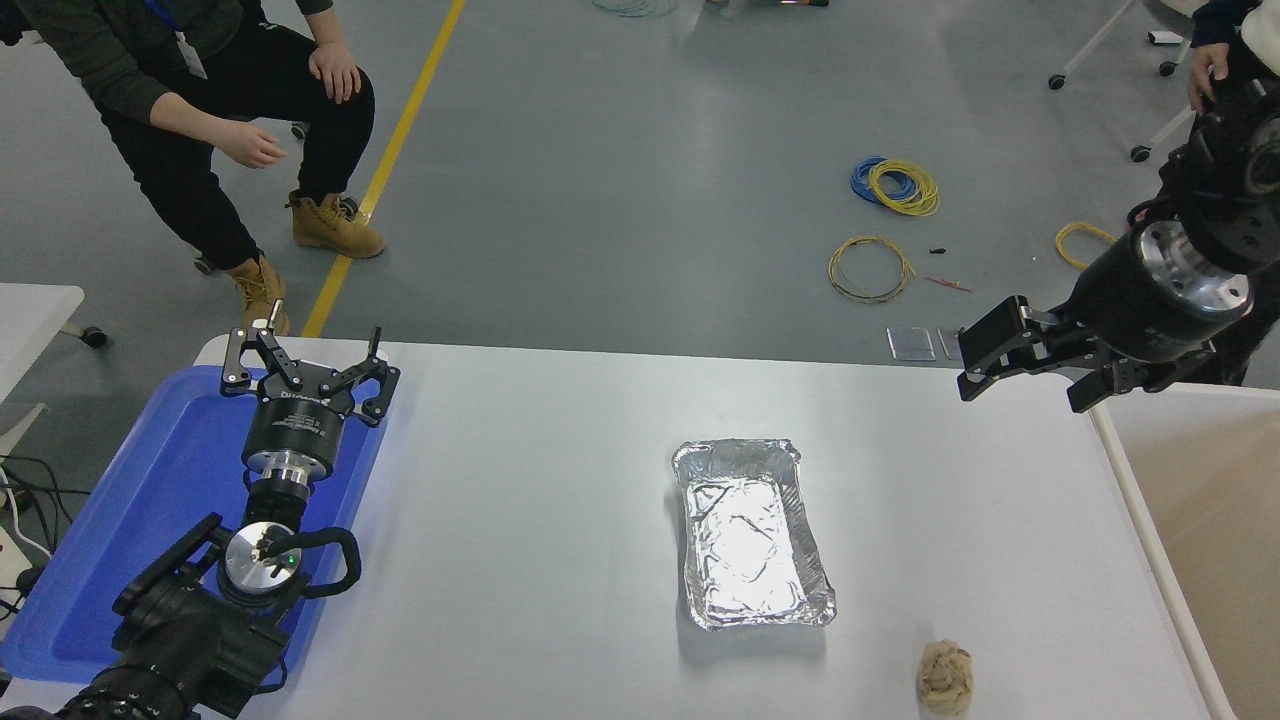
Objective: Pick up foil plate and place in dustbin
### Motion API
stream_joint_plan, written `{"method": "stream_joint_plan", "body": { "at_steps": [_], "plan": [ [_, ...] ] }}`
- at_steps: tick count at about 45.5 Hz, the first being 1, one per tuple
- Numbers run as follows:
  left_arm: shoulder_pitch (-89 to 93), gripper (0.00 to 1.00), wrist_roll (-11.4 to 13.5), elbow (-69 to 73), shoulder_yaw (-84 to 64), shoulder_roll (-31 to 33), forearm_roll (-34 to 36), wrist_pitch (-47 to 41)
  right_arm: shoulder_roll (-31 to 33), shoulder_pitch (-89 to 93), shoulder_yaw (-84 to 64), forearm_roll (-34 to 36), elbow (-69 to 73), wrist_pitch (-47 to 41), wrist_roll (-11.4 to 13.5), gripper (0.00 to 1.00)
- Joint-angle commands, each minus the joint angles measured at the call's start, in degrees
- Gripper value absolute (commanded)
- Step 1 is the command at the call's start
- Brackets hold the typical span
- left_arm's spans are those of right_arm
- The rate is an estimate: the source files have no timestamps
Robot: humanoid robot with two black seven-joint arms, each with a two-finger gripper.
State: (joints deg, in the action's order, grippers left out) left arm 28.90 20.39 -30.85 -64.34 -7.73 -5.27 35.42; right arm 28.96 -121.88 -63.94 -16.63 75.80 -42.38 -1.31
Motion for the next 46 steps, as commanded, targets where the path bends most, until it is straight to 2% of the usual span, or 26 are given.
{"method": "stream_joint_plan", "body": {
  "at_steps": [1, 13, 34, 46],
  "plan": [
    [0.01, 1.0, 0.0, 0.0, 0.0, 0.0, 0.0, 0.0, -2.32, 3.84, 1.97, 0.02, -5.57, 2.65, 0.08, 1.0],
    [0.01, 1.0, 0.0, 0.0, 0.0, 0.0, 0.0, 0.0, -5.23, 10.34, 8.04, -0.16, -10.85, 3.44, -0.01, 1.0],
    [0.01, 1.0, 0.0, 0.0, 0.0, 0.0, 0.0, 0.09, -14.54, 12.01, 8.39, 0.02, -11.38, 3.53, -0.1, 1.0],
    [0.01, 1.0, 0.0, 0.0, 0.0, 0.0, 0.0, 0.09, -19.46, 20.88, 8.56, 0.02, -14.88, 6.34, -0.1, 1.0]
  ]
}}
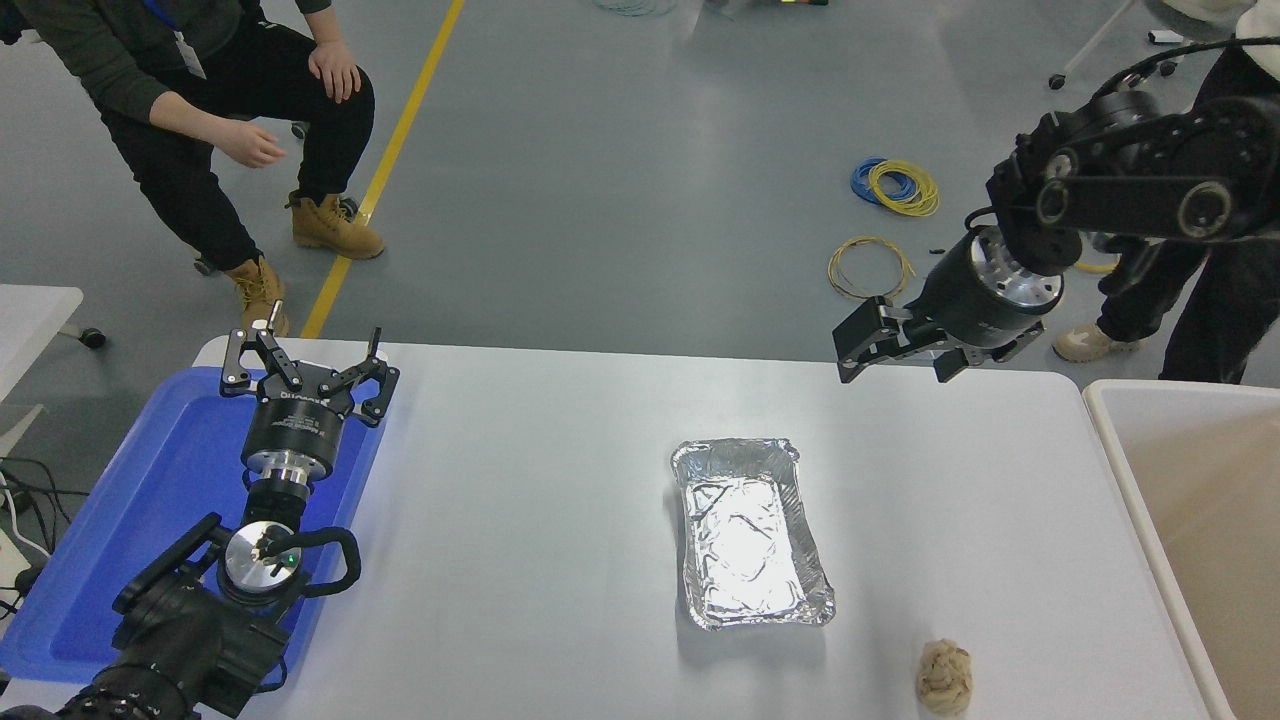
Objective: Pick up foil plate and place in dustbin
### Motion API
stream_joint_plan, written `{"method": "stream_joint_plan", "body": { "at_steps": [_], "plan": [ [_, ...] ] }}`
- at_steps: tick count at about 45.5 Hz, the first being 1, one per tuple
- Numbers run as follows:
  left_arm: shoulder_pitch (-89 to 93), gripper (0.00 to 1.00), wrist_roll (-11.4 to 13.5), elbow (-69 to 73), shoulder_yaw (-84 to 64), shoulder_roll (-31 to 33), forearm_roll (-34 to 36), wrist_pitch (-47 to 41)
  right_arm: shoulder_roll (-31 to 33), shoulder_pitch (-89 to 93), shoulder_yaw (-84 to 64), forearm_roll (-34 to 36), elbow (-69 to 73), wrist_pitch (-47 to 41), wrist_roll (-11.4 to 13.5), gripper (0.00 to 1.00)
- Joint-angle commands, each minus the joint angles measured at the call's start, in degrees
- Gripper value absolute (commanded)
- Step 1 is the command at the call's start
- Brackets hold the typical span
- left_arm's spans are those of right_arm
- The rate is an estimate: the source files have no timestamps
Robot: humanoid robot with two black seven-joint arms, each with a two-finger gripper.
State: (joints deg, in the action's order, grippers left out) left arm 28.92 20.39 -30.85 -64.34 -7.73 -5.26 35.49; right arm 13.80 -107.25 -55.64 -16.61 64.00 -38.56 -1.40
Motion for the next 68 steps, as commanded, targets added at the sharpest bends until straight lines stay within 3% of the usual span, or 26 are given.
{"method": "stream_joint_plan", "body": {
  "at_steps": [1, 7, 27, 54, 60, 68],
  "plan": [
    [-0.01, 1.0, 0.0, 0.0, 0.0, 0.0, -0.01, 0.02, -4.83, 7.22, 0.27, 0.0, -3.97, 3.48, 0.0, 1.0],
    [-0.01, 1.0, 0.0, 0.0, 0.0, 0.0, -0.01, 0.02, -7.56, 13.02, 0.36, 0.0, -8.63, 8.85, 0.0, 1.0],
    [-0.01, 1.0, 0.0, 0.0, 0.0, 0.0, -0.01, 0.01, -13.19, 27.09, 4.75, -0.09, -19.26, 13.59, -0.18, 1.0],
    [-0.01, 1.0, 0.0, 0.0, 0.0, 0.0, -0.01, 0.02, -13.72, 37.46, 4.93, -0.61, -26.21, 20.1, -0.44, 1.0],
    [-0.01, 1.0, 0.0, 0.0, 0.0, 0.08, -0.01, -0.07, -13.72, 39.05, 4.93, -0.61, -27.27, 20.71, -0.53, 0.97],
    [-0.01, 1.0, 0.0, 0.0, 0.0, 0.0, -0.01, 0.02, -13.63, 39.93, 4.93, -1.14, -27.35, 22.56, -0.62, 0.85]
  ]
}}
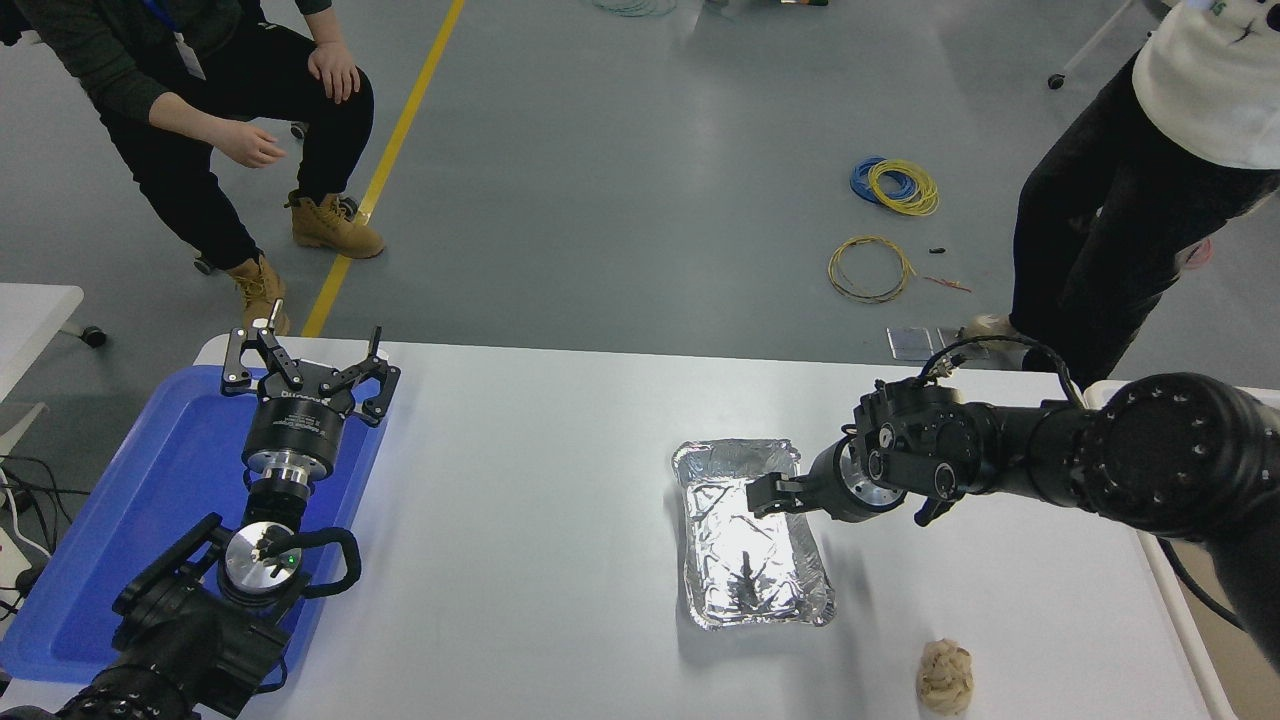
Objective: Pick up foil plate and place in dustbin
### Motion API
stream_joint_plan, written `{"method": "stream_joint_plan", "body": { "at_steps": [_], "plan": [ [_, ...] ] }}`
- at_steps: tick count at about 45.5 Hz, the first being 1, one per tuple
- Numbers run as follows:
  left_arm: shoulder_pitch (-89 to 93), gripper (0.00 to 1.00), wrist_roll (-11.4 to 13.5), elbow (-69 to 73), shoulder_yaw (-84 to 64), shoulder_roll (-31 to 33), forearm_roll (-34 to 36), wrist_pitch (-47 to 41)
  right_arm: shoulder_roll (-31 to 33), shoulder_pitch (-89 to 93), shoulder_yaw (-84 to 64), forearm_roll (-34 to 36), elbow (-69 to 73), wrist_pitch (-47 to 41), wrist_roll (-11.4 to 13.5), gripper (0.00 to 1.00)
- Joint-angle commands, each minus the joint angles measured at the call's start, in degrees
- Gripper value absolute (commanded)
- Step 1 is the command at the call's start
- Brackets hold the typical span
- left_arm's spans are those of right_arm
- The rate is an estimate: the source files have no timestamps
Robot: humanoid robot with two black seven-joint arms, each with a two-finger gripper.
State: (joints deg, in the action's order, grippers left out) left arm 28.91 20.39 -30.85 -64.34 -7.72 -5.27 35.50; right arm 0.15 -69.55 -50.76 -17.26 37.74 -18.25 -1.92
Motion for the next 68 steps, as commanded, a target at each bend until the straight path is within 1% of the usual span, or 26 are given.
{"method": "stream_joint_plan", "body": {
  "at_steps": [1, 7, 9, 18, 20, 24, 25, 28, 33, 36, 37, 40, 50, 64, 68],
  "plan": [
    [0.0, 1.0, 0.0, 0.0, 0.0, -0.02, 0.0, -0.08, 0.02, 2.4, 0.05, -0.49, -1.09, 2.25, -0.11, 0.83],
    [0.0, 1.0, 0.0, 0.0, 0.0, 0.07, 0.0, 0.01, -0.06, 2.4, -0.13, -0.67, -0.92, 2.17, -0.11, 0.6],
    [0.0, 1.0, 0.0, 0.0, 0.0, -0.02, 0.0, 0.01, -0.06, 2.4, -0.22, -0.67, -0.92, 2.16, -0.11, 0.55],
    [0.0, 1.0, 0.0, 0.0, 0.0, -0.02, 0.0, -0.08, -0.15, 2.14, -0.39, -0.75, -0.48, 2.08, -0.11, 0.52],
    [0.0, 1.0, 0.0, 0.0, 0.0, -0.01, 0.0, 0.01, -0.15, 1.96, -0.39, -0.75, -0.39, 1.99, -0.19, 0.49],
    [0.0, 1.0, 0.0, 0.0, 0.0, -0.02, 0.0, 0.01, -0.15, 1.7, -0.57, -1.28, -0.04, 1.81, -0.46, 0.34],
    [0.0, 1.0, 0.0, 0.0, 0.0, -0.02, 0.0, 0.01, -0.15, 1.7, -0.66, -1.63, -0.04, 1.81, -0.46, 0.32],
    [0.0, 1.0, 0.0, 0.0, 0.0, -0.02, 0.0, 0.01, -0.15, 1.52, -0.57, -3.03, -0.04, 1.73, -0.55, 0.32],
    [0.0, 1.0, 0.0, 0.0, 0.0, -0.02, 0.0, 0.01, -0.15, 1.17, -0.57, -3.3, 0.23, 1.64, -0.81, 0.31],
    [0.0, 1.0, 0.0, 0.0, 0.0, -0.02, 0.0, -0.08, -0.15, 1.08, -0.57, -3.39, 0.23, 1.55, -0.9, 0.13],
    [0.0, 1.0, 0.0, 0.0, 0.0, -0.02, 0.0, 0.01, -0.15, 1.08, -0.66, -3.48, 0.23, 1.46, -0.9, 0.09],
    [0.0, 1.0, 0.0, 0.0, 0.0, -0.02, 0.0, 0.01, -0.15, 1.08, -0.66, -4.27, 0.23, 1.46, -1.25, 0.0],
    [0.0, 1.0, 0.0, 0.0, 0.0, -0.02, 0.0, 0.01, -0.15, 1.26, -1.01, -7.78, 0.23, 1.37, -3.88, 0.0],
    [0.0, 1.0, 0.0, 0.0, 0.0, -0.02, 0.0, 0.01, -0.15, 0.99, -1.1, -7.96, 0.23, 1.2, -3.97, 0.0],
    [0.0, 1.0, 0.0, 0.0, 0.0, -0.02, 0.0, 0.01, -0.15, -0.59, -0.66, -7.08, 0.66, -1.61, -3.97, 0.0]
  ]
}}
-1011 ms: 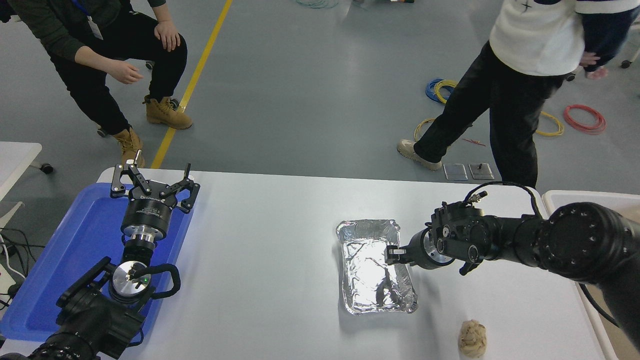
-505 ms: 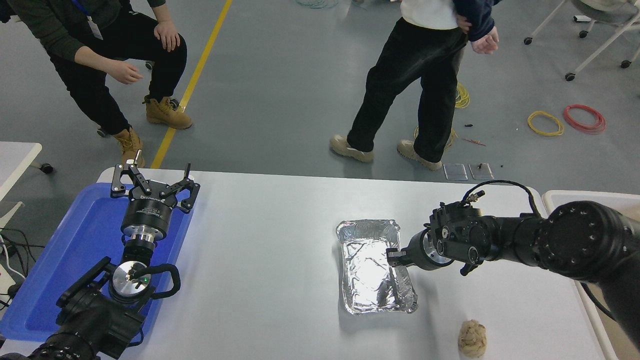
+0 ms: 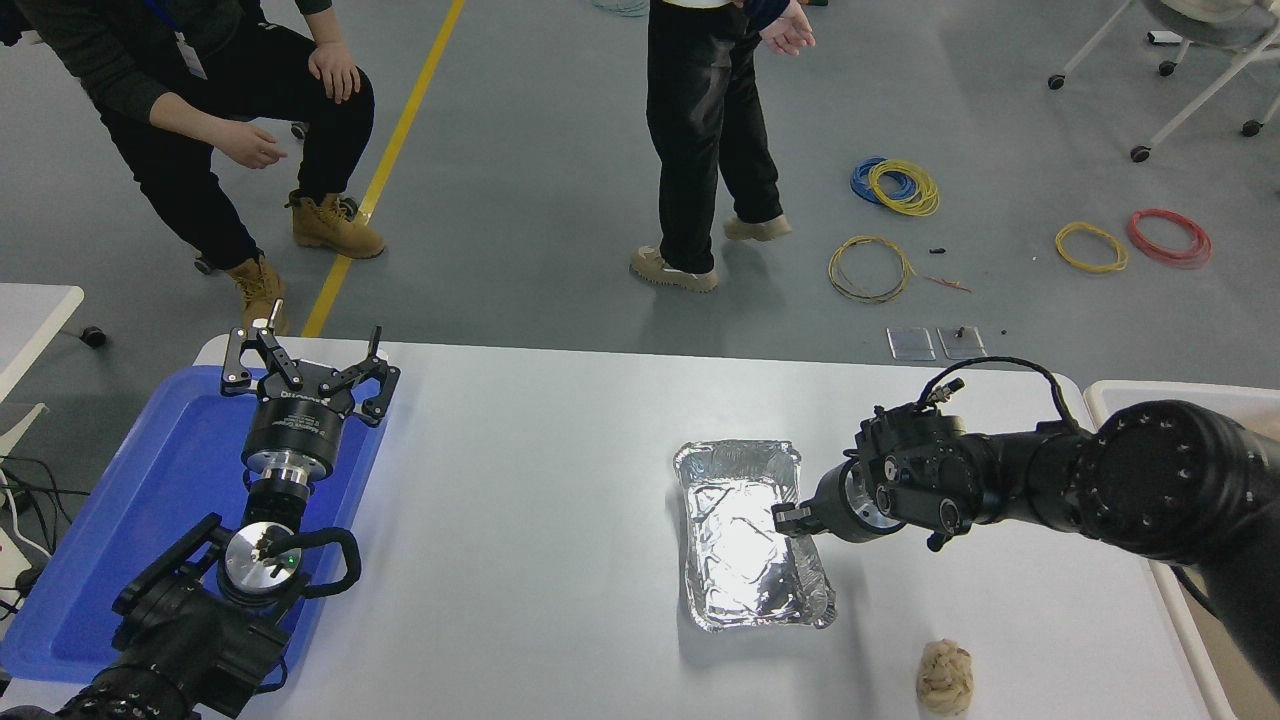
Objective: Pick up foil plate and place in dustbin
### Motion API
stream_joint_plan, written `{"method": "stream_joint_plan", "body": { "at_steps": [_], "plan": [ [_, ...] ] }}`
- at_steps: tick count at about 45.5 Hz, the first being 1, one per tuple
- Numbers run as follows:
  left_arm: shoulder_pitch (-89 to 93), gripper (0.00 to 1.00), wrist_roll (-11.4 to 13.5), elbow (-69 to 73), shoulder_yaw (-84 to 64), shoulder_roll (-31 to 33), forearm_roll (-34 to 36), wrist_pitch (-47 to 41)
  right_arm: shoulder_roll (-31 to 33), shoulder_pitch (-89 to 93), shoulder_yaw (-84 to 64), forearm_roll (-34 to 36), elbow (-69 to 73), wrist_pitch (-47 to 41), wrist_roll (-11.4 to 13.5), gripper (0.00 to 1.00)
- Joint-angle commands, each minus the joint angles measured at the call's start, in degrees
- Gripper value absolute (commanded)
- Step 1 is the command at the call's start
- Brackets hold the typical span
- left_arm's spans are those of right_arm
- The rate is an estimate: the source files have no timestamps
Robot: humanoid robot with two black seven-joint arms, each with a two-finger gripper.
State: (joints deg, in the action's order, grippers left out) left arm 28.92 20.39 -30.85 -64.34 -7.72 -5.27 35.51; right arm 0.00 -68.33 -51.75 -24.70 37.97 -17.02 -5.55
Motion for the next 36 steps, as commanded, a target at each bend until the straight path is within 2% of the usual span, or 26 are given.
{"method": "stream_joint_plan", "body": {
  "at_steps": [1, 16, 36],
  "plan": [
    [0.0, 1.0, 0.0, 0.0, 0.0, 0.07, 0.0, 0.0, 0.0, -2.24, 0.33, 0.44, 0.53, -3.45, -0.34, 0.0],
    [0.0, 1.0, 0.0, 0.0, 0.0, -0.01, 0.0, 0.0, 5.01, -13.31, 0.86, 0.61, 6.06, -10.14, 0.1, 0.0],
    [0.0, 1.0, 0.0, 0.0, 0.0, -0.01, 0.0, 0.0, 17.4, -36.6, -0.11, 0.53, 16.61, -21.73, 0.36, 0.0]
  ]
}}
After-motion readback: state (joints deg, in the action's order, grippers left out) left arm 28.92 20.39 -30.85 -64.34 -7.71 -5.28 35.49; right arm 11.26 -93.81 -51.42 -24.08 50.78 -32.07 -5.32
